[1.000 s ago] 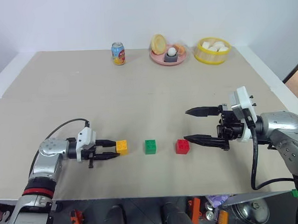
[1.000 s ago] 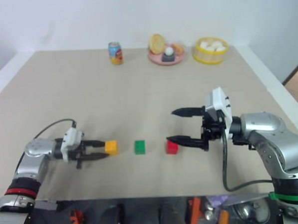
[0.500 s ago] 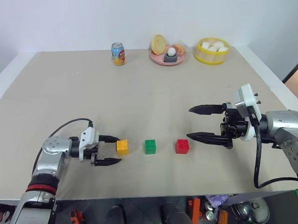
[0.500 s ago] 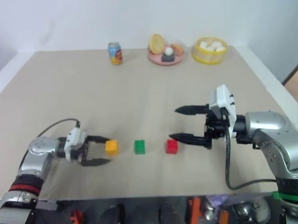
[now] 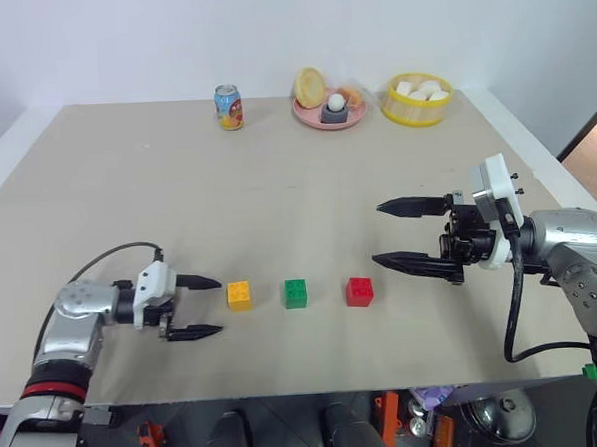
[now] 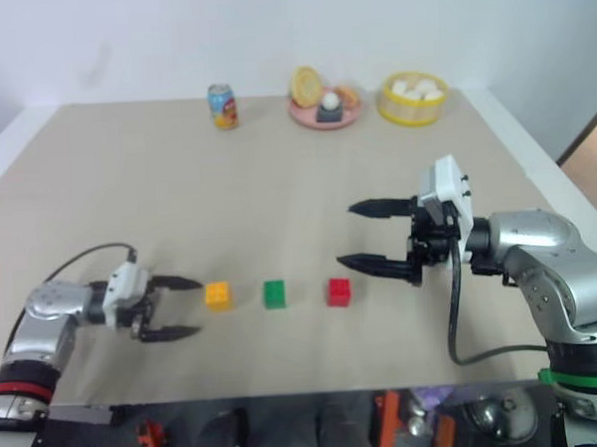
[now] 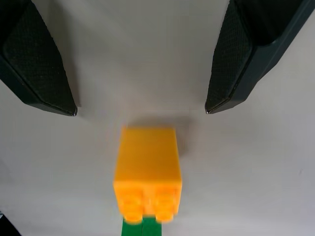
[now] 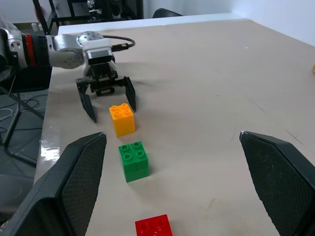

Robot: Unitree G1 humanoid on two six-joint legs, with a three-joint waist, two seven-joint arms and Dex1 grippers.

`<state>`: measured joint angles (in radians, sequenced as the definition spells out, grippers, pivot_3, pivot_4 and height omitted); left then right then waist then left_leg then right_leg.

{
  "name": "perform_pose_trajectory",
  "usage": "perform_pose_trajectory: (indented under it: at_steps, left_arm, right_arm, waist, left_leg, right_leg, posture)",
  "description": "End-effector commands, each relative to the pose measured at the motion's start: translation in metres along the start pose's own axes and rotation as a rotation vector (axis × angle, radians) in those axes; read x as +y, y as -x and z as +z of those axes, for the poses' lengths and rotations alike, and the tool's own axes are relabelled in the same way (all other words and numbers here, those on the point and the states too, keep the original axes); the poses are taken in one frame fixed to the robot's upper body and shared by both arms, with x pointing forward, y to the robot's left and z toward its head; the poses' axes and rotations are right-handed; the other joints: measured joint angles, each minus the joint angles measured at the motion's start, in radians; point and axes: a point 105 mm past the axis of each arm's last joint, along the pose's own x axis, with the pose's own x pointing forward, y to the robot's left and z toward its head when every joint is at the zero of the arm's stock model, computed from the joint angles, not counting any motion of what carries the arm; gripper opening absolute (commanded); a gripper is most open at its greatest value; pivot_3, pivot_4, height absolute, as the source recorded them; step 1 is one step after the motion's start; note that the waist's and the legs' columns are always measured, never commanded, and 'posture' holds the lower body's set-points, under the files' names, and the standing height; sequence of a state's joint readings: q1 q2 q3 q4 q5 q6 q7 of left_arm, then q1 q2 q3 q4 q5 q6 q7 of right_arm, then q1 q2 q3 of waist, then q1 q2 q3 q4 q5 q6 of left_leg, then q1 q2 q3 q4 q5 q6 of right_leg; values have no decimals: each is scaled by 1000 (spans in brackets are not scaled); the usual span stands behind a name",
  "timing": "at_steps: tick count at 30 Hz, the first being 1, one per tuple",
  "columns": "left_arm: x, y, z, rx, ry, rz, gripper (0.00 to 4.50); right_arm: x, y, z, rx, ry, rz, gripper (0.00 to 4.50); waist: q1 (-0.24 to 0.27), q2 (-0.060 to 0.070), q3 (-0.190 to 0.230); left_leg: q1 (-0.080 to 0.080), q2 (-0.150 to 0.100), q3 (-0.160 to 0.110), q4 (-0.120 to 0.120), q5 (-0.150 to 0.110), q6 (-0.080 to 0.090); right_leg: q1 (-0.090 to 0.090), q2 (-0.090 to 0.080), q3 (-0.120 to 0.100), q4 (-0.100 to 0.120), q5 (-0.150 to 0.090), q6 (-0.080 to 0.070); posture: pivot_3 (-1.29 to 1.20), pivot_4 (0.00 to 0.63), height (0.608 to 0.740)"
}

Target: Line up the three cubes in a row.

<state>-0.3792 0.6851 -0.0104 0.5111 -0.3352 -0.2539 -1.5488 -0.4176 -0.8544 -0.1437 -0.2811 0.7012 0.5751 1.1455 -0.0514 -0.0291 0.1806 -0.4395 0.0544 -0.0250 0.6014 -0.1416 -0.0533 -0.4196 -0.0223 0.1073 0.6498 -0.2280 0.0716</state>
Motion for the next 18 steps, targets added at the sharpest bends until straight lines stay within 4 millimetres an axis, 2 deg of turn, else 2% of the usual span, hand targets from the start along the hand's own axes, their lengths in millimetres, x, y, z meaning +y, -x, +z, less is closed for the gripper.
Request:
perform_pose_trajectory:
  at_steps: [1,4,7,11,13,15,18]
  left_arm:
    - [8,28,7,16,15,115,4307]
    - [15,54,13,26,181,256,4307]
    - [19,62,18,13,276,354,4307]
    - [59,87,42,-157,279,723,4307]
    - [80,106,55,-265,285,949,4307]
    - [92,124,67,-385,305,1138,4307]
    - [92,131,71,-474,347,1283,4307]
  right_arm:
    - [-3,3,7,-7,46,-7,4500]
    - [-15,12,4,3,42,-64,4500]
    - [-28,21,4,5,46,-122,4500]
    - [-63,37,3,8,70,-310,4500]
    - [-83,49,-3,3,53,-449,4500]
    - [-98,60,-14,-3,19,-592,4500]
    - [-111,72,-35,6,-24,-772,4500]
  waist:
    - [1,0,0]
    - [0,-1,0]
    - [1,0,1]
    - [5,0,1]
    - [6,-1,1]
    - [6,-3,1]
    - [3,-3,1]
  left_leg:
    - [0,0,0,0,0,0]
    - [0,2,2,0,0,0]
    - [0,2,4,0,0,0]
    - [0,2,5,1,0,0]
    - [0,2,5,1,0,0]
    - [0,2,4,1,0,0]
    - [-1,2,4,1,0,0]
  right_leg:
    - [0,0,0,0,0,0]
    - [-1,0,0,0,0,0]
    - [-2,-1,0,0,0,-1]
    - [-2,-2,0,0,1,0]
    - [-1,-2,0,0,1,0]
    - [-1,-1,-1,0,2,1]
    - [-1,-1,0,0,3,4]
  posture:
    - [0,150,740]
    - [0,150,740]
    - [0,150,740]
    - [0,150,740]
    - [0,150,740]
    - [0,150,740]
    - [0,150,740]
